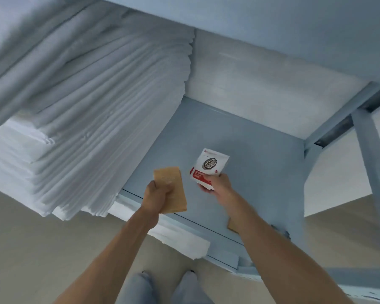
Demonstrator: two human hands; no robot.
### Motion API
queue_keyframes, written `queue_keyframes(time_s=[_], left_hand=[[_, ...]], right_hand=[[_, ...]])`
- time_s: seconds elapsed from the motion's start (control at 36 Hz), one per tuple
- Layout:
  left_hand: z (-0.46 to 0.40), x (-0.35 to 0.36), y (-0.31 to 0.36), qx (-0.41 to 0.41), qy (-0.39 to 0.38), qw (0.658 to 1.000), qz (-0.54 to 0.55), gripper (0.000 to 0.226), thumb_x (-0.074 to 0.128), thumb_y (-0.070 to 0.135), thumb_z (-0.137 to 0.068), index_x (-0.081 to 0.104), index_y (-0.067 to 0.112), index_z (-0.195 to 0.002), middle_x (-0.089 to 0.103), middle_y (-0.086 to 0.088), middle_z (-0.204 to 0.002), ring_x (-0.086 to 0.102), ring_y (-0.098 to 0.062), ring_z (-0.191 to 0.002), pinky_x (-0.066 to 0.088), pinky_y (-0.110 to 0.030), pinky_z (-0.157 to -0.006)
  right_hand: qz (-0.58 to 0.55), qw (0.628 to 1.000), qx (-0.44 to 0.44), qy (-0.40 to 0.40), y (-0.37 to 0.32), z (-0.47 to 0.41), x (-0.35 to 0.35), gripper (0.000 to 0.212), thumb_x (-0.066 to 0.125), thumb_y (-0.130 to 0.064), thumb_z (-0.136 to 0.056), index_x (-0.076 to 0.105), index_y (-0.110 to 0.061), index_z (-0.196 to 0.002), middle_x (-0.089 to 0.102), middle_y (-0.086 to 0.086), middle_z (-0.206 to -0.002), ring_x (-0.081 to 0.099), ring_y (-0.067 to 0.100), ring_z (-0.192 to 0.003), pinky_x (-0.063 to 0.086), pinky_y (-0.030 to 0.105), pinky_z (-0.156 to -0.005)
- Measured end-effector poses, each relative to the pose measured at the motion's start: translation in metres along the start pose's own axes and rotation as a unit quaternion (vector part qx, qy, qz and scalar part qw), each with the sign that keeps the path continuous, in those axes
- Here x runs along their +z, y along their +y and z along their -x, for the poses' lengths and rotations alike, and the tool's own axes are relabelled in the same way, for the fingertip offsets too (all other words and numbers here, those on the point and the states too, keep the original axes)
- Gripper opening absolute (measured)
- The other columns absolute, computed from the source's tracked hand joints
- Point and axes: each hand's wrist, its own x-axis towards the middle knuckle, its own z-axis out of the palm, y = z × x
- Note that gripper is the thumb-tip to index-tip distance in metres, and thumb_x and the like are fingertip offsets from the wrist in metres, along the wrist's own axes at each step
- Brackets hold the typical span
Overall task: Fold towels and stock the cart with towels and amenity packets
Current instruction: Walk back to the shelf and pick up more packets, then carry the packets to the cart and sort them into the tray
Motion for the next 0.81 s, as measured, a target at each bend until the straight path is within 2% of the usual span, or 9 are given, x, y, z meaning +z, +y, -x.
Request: queue_keyframes(time_s=[0.06, 0.14, 0.22, 0.28, 0.36, 0.47, 0.58, 0.69, 0.81], left_hand=[[0.006, -0.009, 0.006, 0.018, 0.009, 1.0, 0.012, 0.031, 0.063, 0.017, -0.094, 0.056, 0.01, -0.123, 0.065, -0.02, -0.121, 0.066, -0.039, -0.104, 0.057, -0.057, -0.087], [0.019, -0.016, 0.019, 0.055, -0.031, 0.997, 0.044, 0.029, 0.066, 0.019, -0.093, 0.056, 0.015, -0.12, 0.064, -0.023, -0.122, 0.065, -0.048, -0.106, 0.054, -0.069, -0.081], [0.038, -0.013, 0.031, 0.107, -0.103, 0.987, 0.052, 0.017, 0.06, 0.025, -0.1, 0.064, 0.031, -0.115, 0.07, -0.014, -0.115, 0.071, -0.042, -0.095, 0.059, -0.062, -0.069], [0.051, -0.008, 0.035, 0.137, -0.158, 0.977, 0.044, 0.021, 0.052, 0.026, -0.104, 0.065, 0.035, -0.118, 0.072, -0.01, -0.114, 0.072, -0.038, -0.095, 0.059, -0.058, -0.063], [0.069, -0.001, 0.03, 0.166, -0.219, 0.962, 0.013, 0.026, 0.046, 0.024, -0.107, 0.058, 0.033, -0.129, 0.073, -0.009, -0.114, 0.074, -0.037, -0.089, 0.059, -0.055, -0.058], [0.091, 0.009, 0.018, 0.153, -0.235, 0.96, -0.012, 0.021, 0.062, 0.027, -0.097, 0.053, 0.029, -0.116, 0.074, -0.003, -0.105, 0.075, -0.035, -0.08, 0.059, -0.049, -0.05], [0.108, 0.018, 0.001, 0.14, -0.252, 0.955, -0.066, 0.021, 0.058, 0.016, -0.1, 0.049, 0.027, -0.114, 0.071, 0.009, -0.1, 0.075, -0.029, -0.076, 0.059, -0.046, -0.048], [0.124, 0.024, -0.009, 0.128, -0.312, 0.935, -0.106, 0.023, 0.058, 0.02, -0.1, 0.05, 0.037, -0.113, 0.072, 0.009, -0.102, 0.076, -0.029, -0.078, 0.06, -0.046, -0.05], [0.146, 0.035, -0.014, 0.106, -0.388, 0.905, -0.141, 0.028, 0.06, 0.027, -0.099, 0.049, 0.036, -0.124, 0.073, 0.006, -0.107, 0.076, -0.029, -0.083, 0.06, -0.047, -0.053]], right_hand=[[-0.05, 0.998, -0.015, -0.021, -0.007, 0.027, -0.006, 0.016, 0.059, 0.007, -0.089, 0.061, 0.001, -0.104, 0.071, 0.02, -0.085, 0.069, 0.034, -0.069, 0.061, 0.04, -0.064], [-0.116, 0.99, -0.043, -0.063, -0.018, 0.072, -0.019, 0.018, 0.056, 0.006, -0.091, 0.061, 0.001, -0.108, 0.073, 0.021, -0.087, 0.071, 0.036, -0.071, 0.061, 0.038, -0.061], [-0.116, 0.984, -0.059, -0.118, -0.019, 0.119, -0.025, 0.026, 0.056, 0.005, -0.091, 0.058, 0.002, -0.117, 0.074, 0.024, -0.096, 0.073, 0.037, -0.074, 0.059, 0.034, -0.058], [-0.094, 0.985, -0.081, -0.119, -0.014, 0.145, -0.026, 0.029, 0.057, 0.005, -0.091, 0.058, 0.001, -0.12, 0.074, 0.022, -0.1, 0.074, 0.036, -0.079, 0.059, 0.033, -0.059], [-0.077, 0.986, -0.114, -0.093, -0.001, 0.176, -0.026, 0.03, 0.058, 0.005, -0.09, 0.06, -0.003, -0.119, 0.074, 0.018, -0.103, 0.074, 0.033, -0.086, 0.059, 0.032, -0.061], [-0.045, 0.989, -0.137, -0.04, 0.019, 0.21, -0.028, 0.036, 0.066, -0.006, -0.084, 0.062, -0.011, -0.119, 0.075, 0.011, -0.105, 0.073, 0.029, -0.09, 0.058, 0.032, -0.063], [0.035, 0.992, -0.12, 0.02, 0.035, 0.237, -0.036, 0.04, 0.07, -0.019, -0.074, 0.064, -0.024, -0.113, 0.076, 0.0, -0.102, 0.073, 0.021, -0.09, 0.055, 0.03, -0.064], [-0.026, 0.992, -0.102, 0.066, 0.048, 0.261, -0.049, 0.043, 0.07, -0.05, -0.083, 0.062, -0.03, -0.121, 0.076, 0.0, -0.102, 0.073, 0.018, -0.086, 0.054, 0.029, -0.06], [-0.083, 0.983, -0.108, 0.12, 0.067, 0.286, -0.07, 0.032, 0.058, -0.045, -0.097, 0.063, -0.026, -0.122, 0.076, 0.002, -0.101, 0.073, 0.019, -0.079, 0.052, 0.029, -0.051]])
